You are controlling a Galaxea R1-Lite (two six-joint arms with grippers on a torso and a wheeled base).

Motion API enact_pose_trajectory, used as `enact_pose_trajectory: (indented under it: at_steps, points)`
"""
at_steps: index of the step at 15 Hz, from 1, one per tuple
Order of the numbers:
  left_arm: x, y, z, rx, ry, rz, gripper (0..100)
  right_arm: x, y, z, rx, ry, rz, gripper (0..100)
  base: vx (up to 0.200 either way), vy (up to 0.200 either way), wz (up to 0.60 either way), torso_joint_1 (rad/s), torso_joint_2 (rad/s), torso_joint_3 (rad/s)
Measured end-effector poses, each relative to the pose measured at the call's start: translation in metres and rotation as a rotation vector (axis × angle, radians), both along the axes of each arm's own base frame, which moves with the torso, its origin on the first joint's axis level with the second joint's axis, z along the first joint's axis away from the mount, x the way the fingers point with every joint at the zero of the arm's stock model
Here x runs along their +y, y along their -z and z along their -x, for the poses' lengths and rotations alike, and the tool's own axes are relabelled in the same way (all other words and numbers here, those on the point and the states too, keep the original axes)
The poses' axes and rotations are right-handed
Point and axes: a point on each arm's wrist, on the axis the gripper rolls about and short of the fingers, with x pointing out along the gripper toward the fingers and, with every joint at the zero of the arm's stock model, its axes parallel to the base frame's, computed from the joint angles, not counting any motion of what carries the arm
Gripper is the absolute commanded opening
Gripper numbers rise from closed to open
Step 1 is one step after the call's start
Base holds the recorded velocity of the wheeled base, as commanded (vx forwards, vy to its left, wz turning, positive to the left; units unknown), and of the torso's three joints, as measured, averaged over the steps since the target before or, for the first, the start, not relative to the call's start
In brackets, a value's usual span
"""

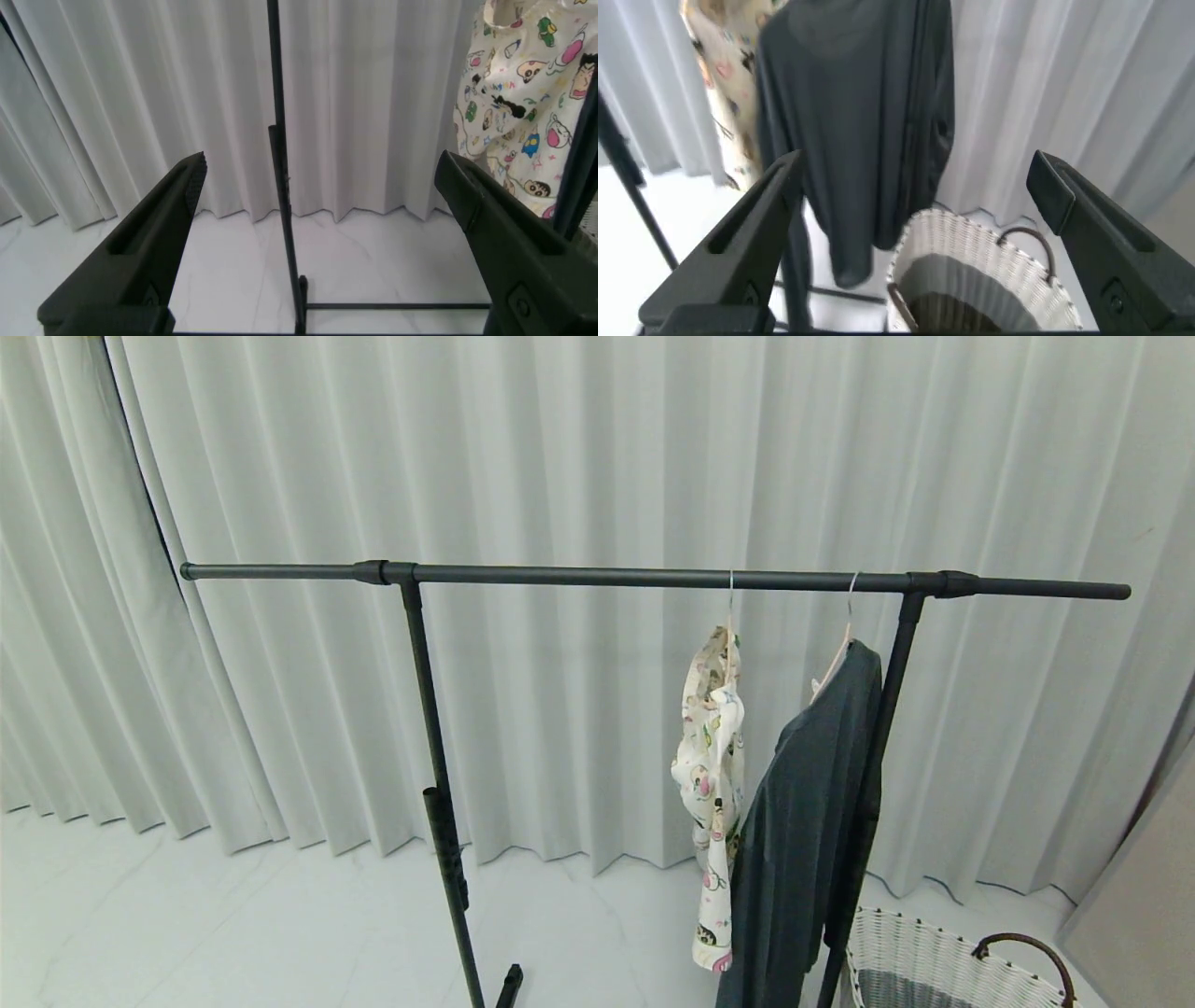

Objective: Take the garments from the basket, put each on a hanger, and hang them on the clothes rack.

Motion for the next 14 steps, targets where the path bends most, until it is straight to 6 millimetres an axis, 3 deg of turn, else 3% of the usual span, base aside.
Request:
enact_pose_trajectory:
  at_steps: [4, 14]
  points:
    - [0.0000, 0.0002, 0.0000, 0.002, -0.001, 0.002, 100, 0.0003, 0.0068, 0.0024, 0.038, 0.095, -0.045, 100, 0.000, 0.000, 0.00, 0.000, 0.00, 0.000]
    - [0.0000, 0.0002, 0.0000, 0.002, -0.001, 0.003, 100, -0.0003, 0.0083, 0.0073, -0.023, 0.071, -0.053, 100, 0.000, 0.000, 0.00, 0.000, 0.00, 0.000]
